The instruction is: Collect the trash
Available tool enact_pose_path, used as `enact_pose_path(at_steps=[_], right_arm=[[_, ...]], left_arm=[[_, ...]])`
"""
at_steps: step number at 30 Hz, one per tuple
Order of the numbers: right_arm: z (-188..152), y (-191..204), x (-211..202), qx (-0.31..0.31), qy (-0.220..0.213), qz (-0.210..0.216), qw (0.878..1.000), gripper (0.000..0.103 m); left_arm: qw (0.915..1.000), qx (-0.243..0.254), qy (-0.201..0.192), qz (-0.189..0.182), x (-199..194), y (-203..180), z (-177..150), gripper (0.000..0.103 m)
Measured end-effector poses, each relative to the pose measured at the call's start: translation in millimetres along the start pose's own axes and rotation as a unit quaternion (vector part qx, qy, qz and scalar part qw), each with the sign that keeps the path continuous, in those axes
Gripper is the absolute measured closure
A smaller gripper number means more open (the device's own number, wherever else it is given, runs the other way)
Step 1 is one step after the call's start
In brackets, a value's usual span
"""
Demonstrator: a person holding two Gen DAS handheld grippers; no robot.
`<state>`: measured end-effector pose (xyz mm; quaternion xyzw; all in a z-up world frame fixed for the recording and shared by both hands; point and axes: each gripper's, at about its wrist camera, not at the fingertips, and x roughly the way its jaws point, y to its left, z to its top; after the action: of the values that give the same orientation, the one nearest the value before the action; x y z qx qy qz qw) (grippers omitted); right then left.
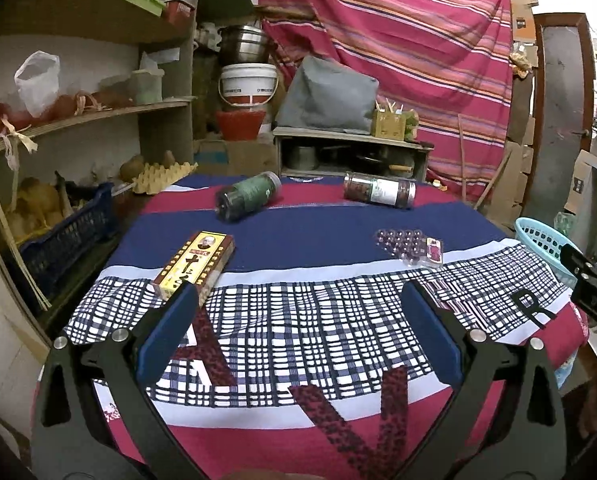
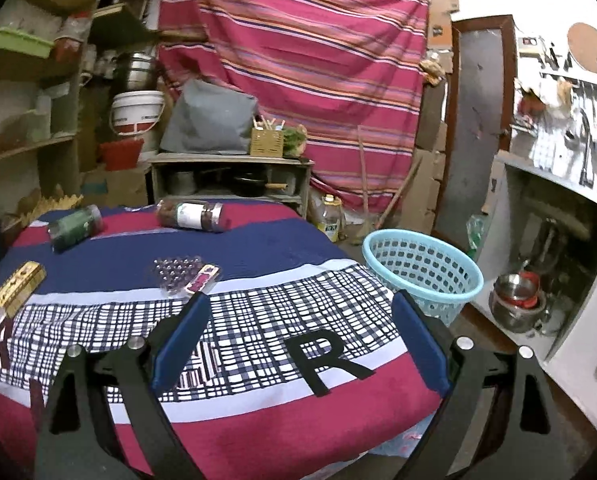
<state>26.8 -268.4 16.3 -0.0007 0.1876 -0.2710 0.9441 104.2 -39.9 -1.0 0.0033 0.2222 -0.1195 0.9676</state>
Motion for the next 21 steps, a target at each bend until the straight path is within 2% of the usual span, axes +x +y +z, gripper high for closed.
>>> enact_pose_path(at_steps=[8,15,21], right_arm=[[3.3,-2.8,-3.5,0.009,0.004,0.014,1.0,0.013],[4.8,-12.1,5.0,0.037,0.022,0.012,0.999,0.013],[4.4,-4.5,6.8,0.03,0.025,0.007,0.999,0.013]], left_arm=[[0.9999,0.007,0.01,0.008,5.5,-1.7,-3.5,0.005],[0.9998,0.009,0.017,-0.003,7.3,-4.1,-4.5,0.005],[0.9999,0.008,0.011,-0.01,5.1,-5.5,-3.3,0.005]])
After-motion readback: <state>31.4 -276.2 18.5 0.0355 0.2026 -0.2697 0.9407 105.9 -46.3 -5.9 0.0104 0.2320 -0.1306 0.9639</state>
